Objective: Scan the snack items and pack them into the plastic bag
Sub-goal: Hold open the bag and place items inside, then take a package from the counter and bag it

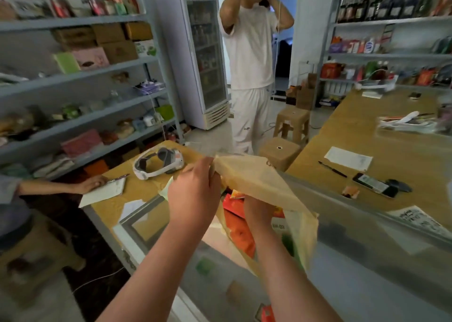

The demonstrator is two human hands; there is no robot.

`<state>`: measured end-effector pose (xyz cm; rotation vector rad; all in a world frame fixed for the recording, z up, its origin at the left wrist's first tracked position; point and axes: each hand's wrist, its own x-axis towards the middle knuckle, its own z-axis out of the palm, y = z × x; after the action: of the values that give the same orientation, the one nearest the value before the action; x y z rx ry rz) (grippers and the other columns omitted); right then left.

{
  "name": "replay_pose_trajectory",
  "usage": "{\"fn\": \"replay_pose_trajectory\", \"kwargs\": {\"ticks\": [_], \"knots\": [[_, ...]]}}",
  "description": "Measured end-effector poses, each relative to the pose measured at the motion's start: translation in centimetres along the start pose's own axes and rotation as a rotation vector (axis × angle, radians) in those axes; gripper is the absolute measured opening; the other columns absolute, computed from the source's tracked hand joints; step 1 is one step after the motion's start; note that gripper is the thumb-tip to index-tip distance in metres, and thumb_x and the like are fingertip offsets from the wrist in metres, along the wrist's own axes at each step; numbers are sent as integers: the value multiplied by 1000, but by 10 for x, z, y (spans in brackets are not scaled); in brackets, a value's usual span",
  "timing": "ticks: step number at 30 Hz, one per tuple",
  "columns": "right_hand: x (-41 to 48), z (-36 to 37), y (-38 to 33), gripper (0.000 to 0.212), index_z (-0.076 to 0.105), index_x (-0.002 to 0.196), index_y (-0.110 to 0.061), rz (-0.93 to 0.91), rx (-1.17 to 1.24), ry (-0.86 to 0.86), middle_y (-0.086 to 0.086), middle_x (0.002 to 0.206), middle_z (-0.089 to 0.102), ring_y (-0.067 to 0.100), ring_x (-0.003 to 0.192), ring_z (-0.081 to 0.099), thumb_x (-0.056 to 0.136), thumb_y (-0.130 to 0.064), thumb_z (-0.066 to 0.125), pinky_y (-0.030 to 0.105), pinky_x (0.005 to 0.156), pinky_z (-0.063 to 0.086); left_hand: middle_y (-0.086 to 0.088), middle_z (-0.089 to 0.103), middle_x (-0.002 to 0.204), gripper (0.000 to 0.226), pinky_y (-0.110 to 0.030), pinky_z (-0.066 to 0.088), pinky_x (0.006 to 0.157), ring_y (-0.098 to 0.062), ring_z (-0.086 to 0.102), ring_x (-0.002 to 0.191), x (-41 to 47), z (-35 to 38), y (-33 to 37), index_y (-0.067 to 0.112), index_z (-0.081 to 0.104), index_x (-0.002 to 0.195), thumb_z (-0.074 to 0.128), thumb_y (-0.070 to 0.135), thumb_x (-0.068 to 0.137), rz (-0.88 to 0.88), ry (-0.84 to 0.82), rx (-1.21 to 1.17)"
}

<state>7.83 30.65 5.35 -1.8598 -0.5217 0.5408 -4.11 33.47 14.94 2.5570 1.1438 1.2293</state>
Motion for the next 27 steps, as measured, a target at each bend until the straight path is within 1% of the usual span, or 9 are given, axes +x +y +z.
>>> {"fn": "replay_pose_trajectory", "kwargs": {"ticks": [2,6,12,14,16,19,22,24,27], "knots": [[2,3,-2,18,51,91,-18,-32,-61,17,-6,76,49,12,69,48,102,-29,41,12,51,35,-2,54,57,20,-30,39,39,-22,49,47,-2,2,0,9,65,83,45,14,81,3,10,-1],[7,6,0,31,55,116,-9,-82,-169,149,9,105,62,25,98,59,102,-30,37,13,67,32,0,51,55,19,-28,36,39,-22,47,48,-2,6,1,11,58,74,43,18,83,40,19,-43],[11,-2,0,32,56,119,-10,-214,-425,77,9,116,61,25,109,56,99,-32,44,31,95,41,9,45,49,29,-24,36,39,-16,45,46,-1,11,9,17,67,104,48,23,82,33,61,-118],[7,-7,8,24,60,113,-9,-328,-409,164,13,107,65,30,101,60,93,-22,60,37,93,48,11,37,46,27,-23,30,39,-11,38,42,-5,12,17,16,63,105,51,20,81,65,59,-191],[2,-15,18,29,58,118,-13,-355,-408,178,9,117,63,26,111,57,91,-24,61,36,100,43,12,33,47,23,-22,26,39,-4,34,41,-11,16,26,15,61,104,53,20,82,101,64,-260],[-19,-33,25,25,61,109,-17,-326,-419,99,-3,103,66,15,98,60,94,-31,46,24,80,42,12,32,48,23,-18,24,40,-5,32,40,-23,23,38,14,62,100,49,24,84,193,32,-382],[-47,-57,22,20,57,94,-18,-228,-547,89,-7,83,60,15,80,59,96,-30,41,20,56,32,12,39,51,26,-22,34,41,-14,44,41,-41,30,45,12,66,98,47,23,84,366,-78,-480],[-74,-71,26,21,59,104,-17,-157,-663,64,1,93,65,21,90,61,96,-27,42,24,61,36,9,45,53,31,-26,39,43,-17,51,46,-54,37,45,13,67,102,45,25,84,467,-236,-553],[-126,-84,44,25,62,110,-14,7,-483,42,6,100,68,23,97,63,87,-24,60,29,72,44,12,44,53,30,-30,44,50,-15,52,53,-75,51,38,18,67,106,48,25,84,526,-559,-586]]}}
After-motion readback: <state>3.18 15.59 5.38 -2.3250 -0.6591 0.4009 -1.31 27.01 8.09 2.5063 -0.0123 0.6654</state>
